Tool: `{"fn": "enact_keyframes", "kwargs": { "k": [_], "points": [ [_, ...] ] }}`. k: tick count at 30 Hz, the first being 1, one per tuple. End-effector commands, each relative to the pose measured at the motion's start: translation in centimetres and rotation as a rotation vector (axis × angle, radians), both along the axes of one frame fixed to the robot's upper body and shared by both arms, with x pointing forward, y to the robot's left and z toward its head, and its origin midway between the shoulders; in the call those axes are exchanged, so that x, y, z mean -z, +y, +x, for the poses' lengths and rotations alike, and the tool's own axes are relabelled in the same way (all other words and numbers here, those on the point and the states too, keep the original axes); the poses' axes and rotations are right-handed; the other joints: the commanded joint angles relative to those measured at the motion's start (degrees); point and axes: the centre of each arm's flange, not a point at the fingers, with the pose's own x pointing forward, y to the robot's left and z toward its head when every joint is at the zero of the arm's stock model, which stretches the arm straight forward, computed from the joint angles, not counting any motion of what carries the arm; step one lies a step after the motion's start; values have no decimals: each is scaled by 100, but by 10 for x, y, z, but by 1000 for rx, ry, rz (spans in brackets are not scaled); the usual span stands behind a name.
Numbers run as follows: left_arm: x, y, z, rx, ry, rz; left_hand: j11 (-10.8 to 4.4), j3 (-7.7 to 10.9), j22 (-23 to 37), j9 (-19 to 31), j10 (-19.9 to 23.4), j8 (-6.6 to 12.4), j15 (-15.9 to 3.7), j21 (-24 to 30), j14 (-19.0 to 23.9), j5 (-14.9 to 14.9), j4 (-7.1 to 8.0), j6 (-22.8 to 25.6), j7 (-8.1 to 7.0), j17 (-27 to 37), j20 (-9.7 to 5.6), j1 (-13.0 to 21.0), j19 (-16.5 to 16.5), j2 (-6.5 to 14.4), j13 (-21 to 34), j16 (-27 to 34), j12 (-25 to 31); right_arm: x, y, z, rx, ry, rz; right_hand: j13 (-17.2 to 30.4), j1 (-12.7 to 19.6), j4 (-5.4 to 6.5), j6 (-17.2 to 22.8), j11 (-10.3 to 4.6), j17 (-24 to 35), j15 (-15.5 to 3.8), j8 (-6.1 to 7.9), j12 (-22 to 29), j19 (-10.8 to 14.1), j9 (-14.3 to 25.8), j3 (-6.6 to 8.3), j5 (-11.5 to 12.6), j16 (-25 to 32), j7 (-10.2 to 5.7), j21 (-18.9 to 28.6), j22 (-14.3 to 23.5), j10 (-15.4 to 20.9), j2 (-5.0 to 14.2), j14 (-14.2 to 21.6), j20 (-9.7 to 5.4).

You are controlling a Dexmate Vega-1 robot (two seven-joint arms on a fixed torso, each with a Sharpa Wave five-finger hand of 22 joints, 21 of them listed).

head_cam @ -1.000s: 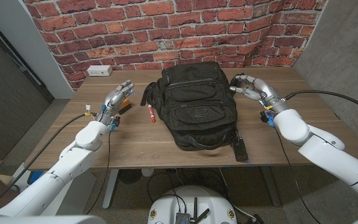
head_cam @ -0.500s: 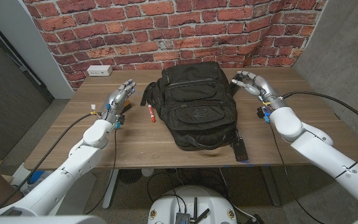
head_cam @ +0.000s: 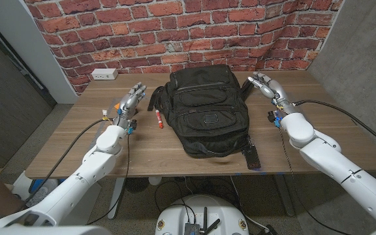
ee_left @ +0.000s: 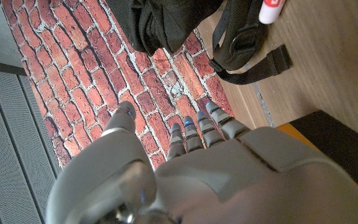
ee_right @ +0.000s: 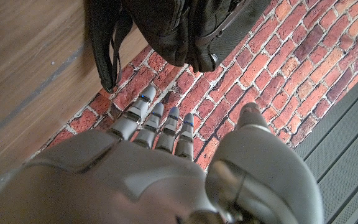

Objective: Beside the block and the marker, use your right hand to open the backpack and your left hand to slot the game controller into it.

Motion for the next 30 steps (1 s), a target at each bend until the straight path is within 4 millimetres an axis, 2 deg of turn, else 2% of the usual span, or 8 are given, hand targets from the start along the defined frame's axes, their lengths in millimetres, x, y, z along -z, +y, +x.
{"fn": "enact_keyframes", "kwargs": {
  "k": [1, 6, 12, 22, 24, 26, 28, 30],
  "points": [
    [-1, -11, 8, 17, 9, -2, -2, 34, 14, 16, -144, -3, -90, -41, -201, 13, 58, -133, -17, 22, -603, -146, -187, 8, -6, -29, -21, 11, -5, 20, -93, 18, 132, -11, -246, 86, -176, -6, -15, -49, -5, -2, -126, 10, -32, -3, -22, 43, -146, 11, -124, 49, -172, -35],
    [-2, -14, 11, 37, 19, 9, 50, 36, 15, 11, -313, -4, -79, -70, -388, 20, 133, -301, -91, 26, -625, -353, -509, 6, -10, -15, -21, 14, -6, 25, -110, 33, 173, -26, -505, 169, -455, -28, -61, -63, -21, 23, -368, 2, -96, 8, -22, 48, -358, 13, -166, 99, -313, -50],
    [-2, -17, 15, 52, 27, 10, 23, 16, 15, 8, -477, 1, -77, -67, -521, 26, 218, -412, -115, 29, -637, -553, -722, -5, -16, -10, -35, 19, -8, 33, -144, 58, 221, -40, -729, 229, -683, -32, -133, -19, -17, -4, -613, -5, -149, 25, -43, 59, -556, 17, -342, 118, -473, -13],
    [1, -26, 19, 82, 35, -8, 28, -14, 12, 3, -765, -12, -58, -70, -856, 51, 381, -688, -140, 30, -634, -928, -1119, -16, -26, -20, -40, 31, -7, 44, -230, 101, 318, -56, -1364, 494, -1170, -18, -259, 134, -20, -9, -1122, -14, -314, 85, -59, 78, -783, 30, -688, 188, -880, 81],
    [2, -26, 19, 89, 37, -9, 34, -16, 12, 1, -833, -16, -61, -70, -901, 59, 422, -766, -100, 31, -637, -1007, -1204, -8, -27, -10, -42, 34, -6, 45, -234, 103, 337, -58, -1449, 535, -1233, -14, -280, 172, -15, -7, -1275, -14, -327, 95, -55, 111, -817, 31, -732, 209, -926, 60],
    [5, -27, 19, 100, 39, -12, 18, 10, 8, -6, -1063, -32, -18, -64, -1073, 80, 476, -1044, -75, 20, -618, -1158, -1462, -5, -29, -7, -49, 36, -6, 46, -233, 104, 352, -61, -1502, 559, -1283, -3, -305, 245, -11, -3, -1395, -15, -326, 102, -57, 161, -832, 31, -758, 234, -970, 45],
    [7, -28, 19, 108, 48, -13, 19, 31, 7, -7, -1180, -31, 43, -70, -1161, 87, 481, -1154, -60, 13, -595, -1197, -1580, -3, -31, -16, -59, 40, -6, 47, -247, 106, 374, -63, -1530, 571, -1308, -2, -318, 267, -10, -2, -1459, -16, -325, 105, -57, 198, -837, 32, -773, 246, -992, 28],
    [9, -30, 18, 112, 49, -16, 60, 55, 7, -9, -1257, -16, 86, -79, -1290, 96, 497, -1238, -18, 10, -569, -1254, -1743, 2, -33, -27, -48, 42, -7, 48, -257, 115, 380, -66, -1639, 632, -1435, 7, -341, 277, -24, -3, -1564, -18, -329, 119, -54, 255, -823, 34, -822, 293, -1062, -1]
  ]
}}
